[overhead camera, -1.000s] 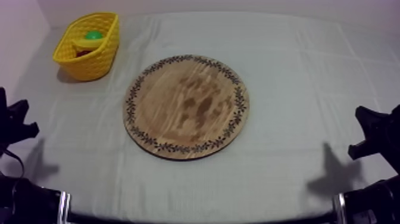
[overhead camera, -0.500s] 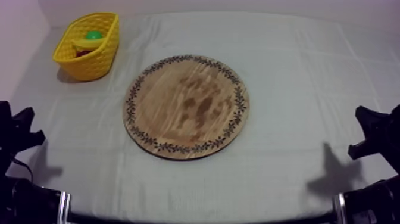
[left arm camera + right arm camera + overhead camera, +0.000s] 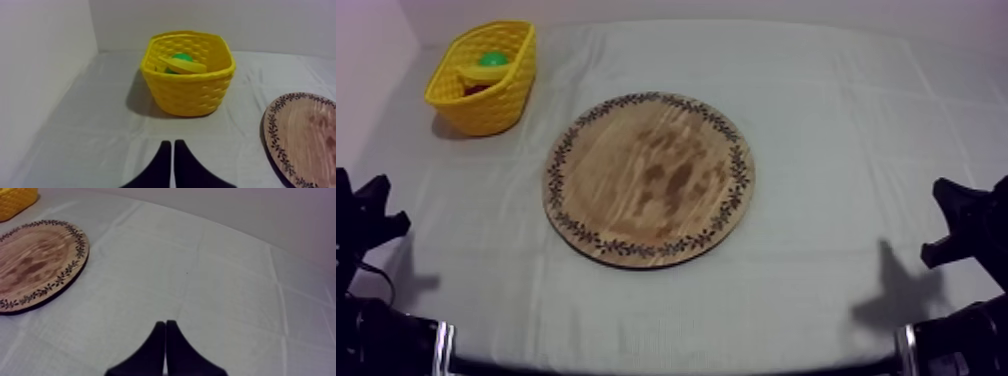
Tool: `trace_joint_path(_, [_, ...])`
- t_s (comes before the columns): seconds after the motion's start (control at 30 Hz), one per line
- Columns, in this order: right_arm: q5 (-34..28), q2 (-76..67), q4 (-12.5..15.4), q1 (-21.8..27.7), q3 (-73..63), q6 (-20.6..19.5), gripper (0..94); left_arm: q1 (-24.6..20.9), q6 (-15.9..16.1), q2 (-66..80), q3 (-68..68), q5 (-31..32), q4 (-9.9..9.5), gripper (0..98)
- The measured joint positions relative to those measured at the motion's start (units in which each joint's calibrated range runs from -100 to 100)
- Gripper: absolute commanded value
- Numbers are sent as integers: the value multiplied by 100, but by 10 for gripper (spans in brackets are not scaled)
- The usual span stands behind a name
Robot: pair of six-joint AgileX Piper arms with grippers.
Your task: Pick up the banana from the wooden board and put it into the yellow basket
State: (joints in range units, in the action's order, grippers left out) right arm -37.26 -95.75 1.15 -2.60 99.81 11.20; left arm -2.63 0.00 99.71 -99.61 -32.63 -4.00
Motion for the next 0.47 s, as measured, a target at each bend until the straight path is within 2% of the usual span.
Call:
trace_joint_path(0.17, [0,0,0,0,0,0,3,-10,-116,0,0,-20,37,0])
trace_joint_path(0.47, [0,0,0,0,0,0,3,-37,-19,0,27,-172,68,0])
